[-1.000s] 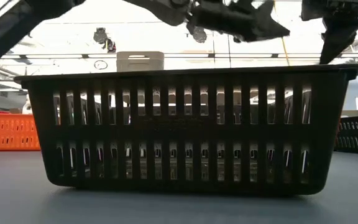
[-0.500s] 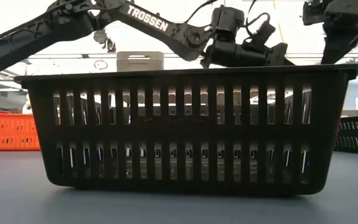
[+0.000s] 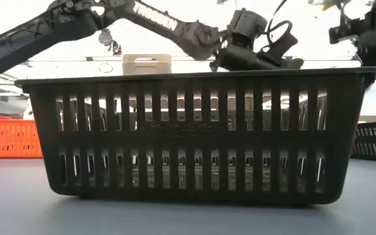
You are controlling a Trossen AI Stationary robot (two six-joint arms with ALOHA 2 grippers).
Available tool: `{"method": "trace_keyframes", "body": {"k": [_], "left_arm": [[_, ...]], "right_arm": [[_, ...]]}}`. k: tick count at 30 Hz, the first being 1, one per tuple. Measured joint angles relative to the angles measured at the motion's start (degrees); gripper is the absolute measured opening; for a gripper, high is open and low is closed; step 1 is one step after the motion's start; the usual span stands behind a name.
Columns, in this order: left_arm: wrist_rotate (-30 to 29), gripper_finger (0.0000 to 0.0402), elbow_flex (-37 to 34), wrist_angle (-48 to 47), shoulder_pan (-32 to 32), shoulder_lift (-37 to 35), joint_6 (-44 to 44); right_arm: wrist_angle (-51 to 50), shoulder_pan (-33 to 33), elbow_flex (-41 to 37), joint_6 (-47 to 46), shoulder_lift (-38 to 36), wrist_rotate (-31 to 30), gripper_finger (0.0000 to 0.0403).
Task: Stack baskets on shelf by color
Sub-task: Stack the gray bin on top of the other gray bins on the shelf
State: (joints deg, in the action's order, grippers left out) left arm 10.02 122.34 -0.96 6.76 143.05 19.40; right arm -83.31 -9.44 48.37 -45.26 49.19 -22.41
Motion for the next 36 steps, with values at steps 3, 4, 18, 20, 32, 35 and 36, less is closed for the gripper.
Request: {"method": "trace_keyframes", "body": {"k": [3,4,18,20,32,35,36], "left_arm": [[-5.9,0.0122,0.0,-19.49,-1.83,-7.11,1.36],[-8.56,0.0122,0.0,-25.13,-2.6,-9.75,2.18],[-22.96,0.0122,0.15,-41.83,-7.62,-35.05,1.53],[-24.56,0.0122,0.05,-42.68,-7.38,-37.31,0.29],[-34.18,0.0122,0.0,-53.23,-6.28,-46.0,-0.53],[-34.37,0.0122,0.07,-53.66,-5.92,-47.13,-0.6],[-34.4,0.0122,0.06,-54.21,-5.74,-47.4,-0.59]], "right_arm": [[2.28,1.41,-5.27,-0.37,0.39,-0.23,0.0196],[2.6,1.96,-6.48,-0.46,0.57,-1.84,0.0196],[8.38,14.04,-8.03,18.7,3.89,8.56,0.019],[8.85,16.05,-8.03,19.45,5.48,8.98,0.0178],[7.74,20.62,-4.67,27.48,12.72,8.78,0.0115],[4.68,20.64,-2.13,29.9,13.28,5.04,0.0114],[3.27,20.62,-1.38,30.08,13.48,4.3,0.0114]]}}
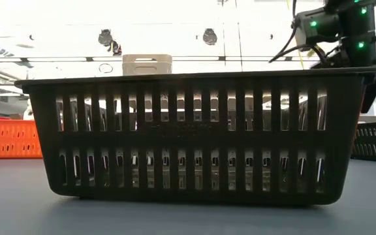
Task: Stack baskets on shelf by color
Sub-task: Stack the gray bin on top of the other gray bins on the shelf
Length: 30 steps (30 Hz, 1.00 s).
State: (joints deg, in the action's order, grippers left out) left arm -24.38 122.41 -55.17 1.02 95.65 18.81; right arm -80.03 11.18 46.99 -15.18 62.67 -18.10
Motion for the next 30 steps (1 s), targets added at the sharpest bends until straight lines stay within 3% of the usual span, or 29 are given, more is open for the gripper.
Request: {"method": "trace_keyframes", "body": {"k": [7,12,18,24,30], "left_arm": [[-0.31,0.0122,-0.04,-2.33,1.93,-0.28,0.35],[-0.35,0.0122,-0.04,-4.61,4.62,-0.26,0.26],[-0.34,0.0122,-0.04,-4.79,7.32,-0.24,-0.1],[-0.34,0.0122,-0.04,-4.79,9.45,-0.22,-0.12],[-0.33,0.0122,-0.04,-5.8,10.33,0.2,0.76]], "right_arm": [[-2.53,0.62,1.02,0.9,1.35,-1.19,0.0134],[-2.35,2.53,0.95,1.0,5.55,-1.14,0.016],[-2.09,4.28,0.95,1.72,10.64,0.47,0.0162],[-1.81,6.14,0.95,1.45,14.3,0.37,0.0126],[1.08,7.2,0.93,2.16,14.86,0.56,0.0036]]}}
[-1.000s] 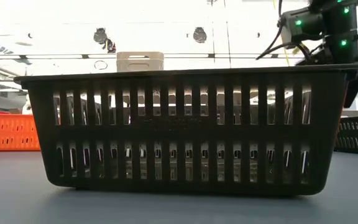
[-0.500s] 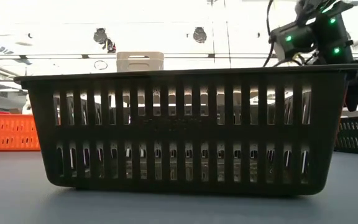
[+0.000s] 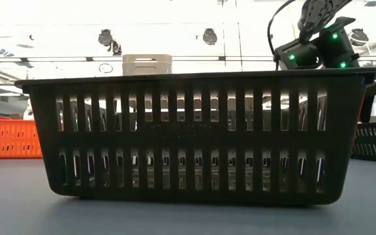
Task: Stack baskets on shelf by color
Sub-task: Stack the gray bin on top of the other gray bins on the shelf
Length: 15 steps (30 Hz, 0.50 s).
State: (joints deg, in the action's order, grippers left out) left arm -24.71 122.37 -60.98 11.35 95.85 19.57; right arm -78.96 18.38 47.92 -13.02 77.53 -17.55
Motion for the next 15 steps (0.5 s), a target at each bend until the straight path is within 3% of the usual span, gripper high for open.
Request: {"method": "trace_keyframes", "body": {"k": [3,11,15], "left_arm": [[-0.75,0.0122,0.0,-1.37,0.0,-0.09,0.01],[-4.61,0.0122,0.0,-6.49,-0.09,-0.06,-0.17],[-4.99,0.0122,0.0,-6.51,-0.07,-0.06,0.74]], "right_arm": [[0.16,0.16,0.0,0.84,-0.53,1.51,0.0009],[-11.26,0.04,4.34,-7.12,-3.26,-0.85,0.0003],[-10.73,-0.12,10.01,-8.87,-7.23,-0.7,0.0002]]}}
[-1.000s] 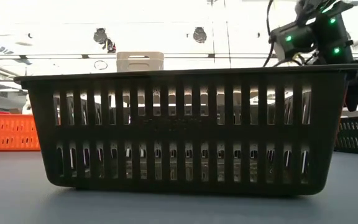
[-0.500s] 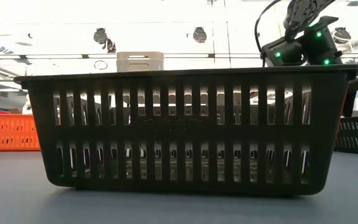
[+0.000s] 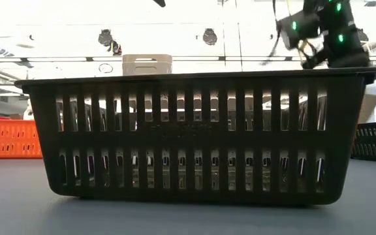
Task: Stack baskets on shelf by color
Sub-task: Stack the gray bin on top of the other gray bins on the shelf
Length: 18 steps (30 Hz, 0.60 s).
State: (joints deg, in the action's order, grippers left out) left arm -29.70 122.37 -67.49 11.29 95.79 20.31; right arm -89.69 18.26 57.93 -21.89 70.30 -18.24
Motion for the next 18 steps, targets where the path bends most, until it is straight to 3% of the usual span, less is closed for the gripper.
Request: {"method": "trace_keyframes", "body": {"k": [9,18], "left_arm": [[-0.43,0.0122,0.0,0.42,0.0,0.0,6.84],[-0.54,0.0122,0.04,-0.41,-2.55,-1.26,6.47]], "right_arm": [[2.46,-4.11,18.52,-3.11,-2.8,1.82,0.0001],[13.31,-17.18,29.75,-0.59,1.42,-0.45,0.0001]]}}
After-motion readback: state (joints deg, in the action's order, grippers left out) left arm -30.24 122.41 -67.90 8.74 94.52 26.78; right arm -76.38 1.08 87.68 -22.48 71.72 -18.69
